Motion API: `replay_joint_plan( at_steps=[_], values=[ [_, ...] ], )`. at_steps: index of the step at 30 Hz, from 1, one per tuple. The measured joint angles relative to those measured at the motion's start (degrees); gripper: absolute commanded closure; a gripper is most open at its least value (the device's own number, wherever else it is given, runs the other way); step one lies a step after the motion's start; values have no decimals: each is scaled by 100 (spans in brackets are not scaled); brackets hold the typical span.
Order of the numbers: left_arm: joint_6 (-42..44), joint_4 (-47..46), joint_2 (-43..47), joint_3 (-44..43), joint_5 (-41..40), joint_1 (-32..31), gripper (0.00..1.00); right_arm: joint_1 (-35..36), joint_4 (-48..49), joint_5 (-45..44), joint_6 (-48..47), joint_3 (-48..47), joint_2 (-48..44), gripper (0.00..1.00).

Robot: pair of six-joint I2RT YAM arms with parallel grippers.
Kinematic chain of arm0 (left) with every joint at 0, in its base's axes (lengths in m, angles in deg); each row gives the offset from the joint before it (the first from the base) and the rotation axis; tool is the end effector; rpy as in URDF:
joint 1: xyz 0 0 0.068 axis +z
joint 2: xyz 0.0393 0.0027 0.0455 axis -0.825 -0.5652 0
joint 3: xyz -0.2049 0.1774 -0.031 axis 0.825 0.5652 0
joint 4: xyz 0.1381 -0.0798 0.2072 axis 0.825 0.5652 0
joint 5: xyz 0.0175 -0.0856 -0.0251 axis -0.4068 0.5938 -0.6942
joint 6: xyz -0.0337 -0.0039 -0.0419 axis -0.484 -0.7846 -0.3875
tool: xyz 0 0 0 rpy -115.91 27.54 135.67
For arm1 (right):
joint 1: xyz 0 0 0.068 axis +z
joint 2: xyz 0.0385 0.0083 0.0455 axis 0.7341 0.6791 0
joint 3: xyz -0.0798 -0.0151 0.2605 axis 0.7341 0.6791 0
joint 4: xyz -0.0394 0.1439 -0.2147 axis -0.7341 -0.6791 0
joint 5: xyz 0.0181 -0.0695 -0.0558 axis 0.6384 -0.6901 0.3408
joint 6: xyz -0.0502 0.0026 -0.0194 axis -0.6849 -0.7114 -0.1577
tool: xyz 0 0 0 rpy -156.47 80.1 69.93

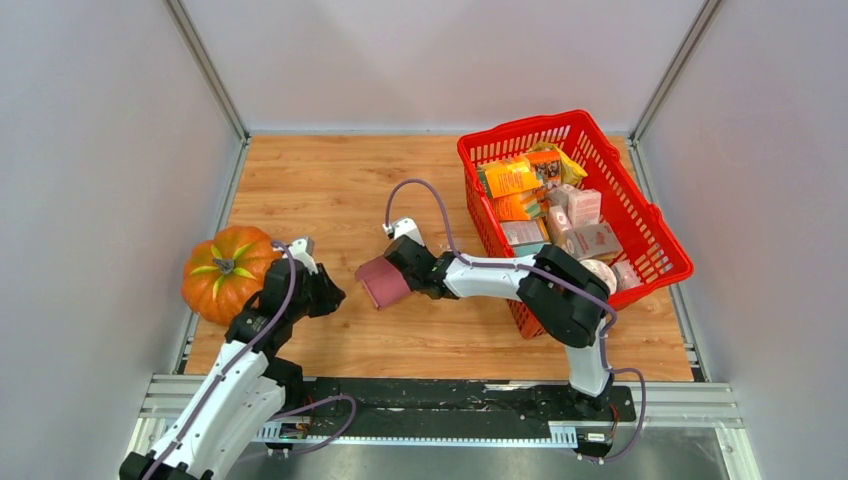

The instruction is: Fold the paper box

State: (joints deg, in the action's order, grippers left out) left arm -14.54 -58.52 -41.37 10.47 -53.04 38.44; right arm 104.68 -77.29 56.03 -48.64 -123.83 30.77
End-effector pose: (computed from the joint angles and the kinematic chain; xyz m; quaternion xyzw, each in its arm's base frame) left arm 0.1323 -0.0436 0.2090 -0.1106 0.8966 -0.2134 0.3719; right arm 0.2275 0.3292 0.1522 -0.2597 0.8959 0.0222 0.3598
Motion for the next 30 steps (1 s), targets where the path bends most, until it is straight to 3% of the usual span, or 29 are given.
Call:
replay_joint_plan(
  at_steps=[3, 4, 6, 7, 9, 15, 20, 24, 30],
  values=[
    [-2, 70, 151, -2, -52, 0, 74, 103, -76, 13, 22, -284, 155, 88],
    [-4, 122, 260, -2, -72, 0, 73, 125, -114, 48, 50, -376, 186, 76],
    [-9, 254, 549, -2, -116, 0, 71, 157, -249, 144, 131, -673, 282, 66],
    [-15, 321, 680, -2, -131, 0, 69, 168, -330, 201, 155, -844, 332, 54],
    [-48, 411, 1152, -2, -127, 0, 67, 188, -459, 295, 234, -1137, 393, 40],
    [-291, 625, 2046, -94, 90, -2, 64, 210, -859, 385, 323, -949, -81, 27],
    [-385, 881, 2149, -647, 260, 0, 62, 192, -1360, 339, 413, -356, -1373, 30],
    [-376, 992, 2149, -1130, 310, -2, 62, 4, -1499, 284, 538, -142, -2223, 58],
    [-365, 1152, 2151, -1408, 372, -2, 61, -616, -1602, -114, 566, 90, -2116, 65]
  ],
)
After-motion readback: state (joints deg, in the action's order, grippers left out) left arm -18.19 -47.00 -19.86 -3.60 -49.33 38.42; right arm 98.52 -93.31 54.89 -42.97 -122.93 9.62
